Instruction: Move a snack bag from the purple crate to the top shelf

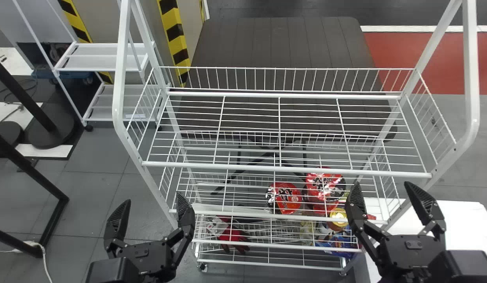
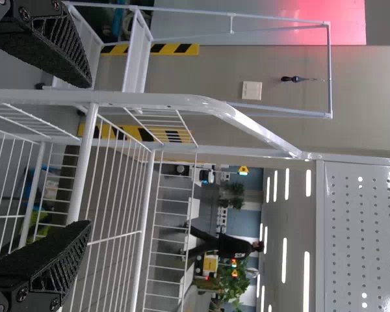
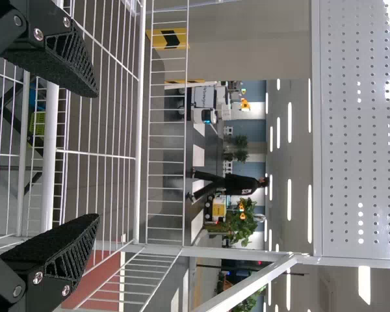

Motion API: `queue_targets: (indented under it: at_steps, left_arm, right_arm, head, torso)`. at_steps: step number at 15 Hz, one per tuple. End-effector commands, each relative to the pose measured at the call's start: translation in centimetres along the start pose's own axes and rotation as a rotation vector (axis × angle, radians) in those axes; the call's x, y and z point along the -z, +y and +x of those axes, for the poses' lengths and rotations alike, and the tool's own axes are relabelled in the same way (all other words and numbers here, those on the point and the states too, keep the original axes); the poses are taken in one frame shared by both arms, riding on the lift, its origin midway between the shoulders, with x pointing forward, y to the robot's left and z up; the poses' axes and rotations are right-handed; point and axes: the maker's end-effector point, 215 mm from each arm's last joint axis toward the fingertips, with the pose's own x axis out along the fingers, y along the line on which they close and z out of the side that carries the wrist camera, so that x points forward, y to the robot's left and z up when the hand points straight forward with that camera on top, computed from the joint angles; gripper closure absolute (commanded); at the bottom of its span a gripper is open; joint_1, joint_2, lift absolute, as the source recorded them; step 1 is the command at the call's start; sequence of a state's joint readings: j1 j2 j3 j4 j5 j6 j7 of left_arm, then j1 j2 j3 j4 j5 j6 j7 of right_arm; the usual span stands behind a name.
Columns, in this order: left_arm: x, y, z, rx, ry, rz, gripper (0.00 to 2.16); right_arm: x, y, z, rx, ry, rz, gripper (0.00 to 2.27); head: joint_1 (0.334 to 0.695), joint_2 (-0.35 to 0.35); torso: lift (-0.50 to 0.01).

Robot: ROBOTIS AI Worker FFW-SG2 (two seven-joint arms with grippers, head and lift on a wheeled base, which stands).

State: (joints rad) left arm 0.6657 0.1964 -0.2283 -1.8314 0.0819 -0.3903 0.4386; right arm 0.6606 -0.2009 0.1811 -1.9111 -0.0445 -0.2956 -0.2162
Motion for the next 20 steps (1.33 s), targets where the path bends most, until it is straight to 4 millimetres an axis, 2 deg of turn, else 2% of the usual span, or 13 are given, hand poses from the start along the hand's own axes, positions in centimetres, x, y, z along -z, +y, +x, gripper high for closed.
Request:
queue_targets:
  at_steps: [1,14,20]
  left_arm:
    - [0.01,-0.08,-0.03,0.002,0.000,0.001,0.04]
    - [-0.18,0.15,-0.13,-0.012,-0.010,-0.009,0.04]
    - [-0.33,0.34,-0.19,-0.015,-0.020,-0.013,0.05]
  right_arm:
    - [0.03,0.08,-0.03,-0.001,0.001,0.001,0.17]
    - [0.11,0.23,0.01,-0.007,0.000,-0.012,0.16]
    - [0.11,0.59,-0.03,-0.008,0.003,-0.003,0.14]
  head:
    - [0.695,0.050]
    - [0.695,0.052]
    - [0.695,0.064]
  torso:
    - [0.000]
    - [-0.001]
    - [-0.028]
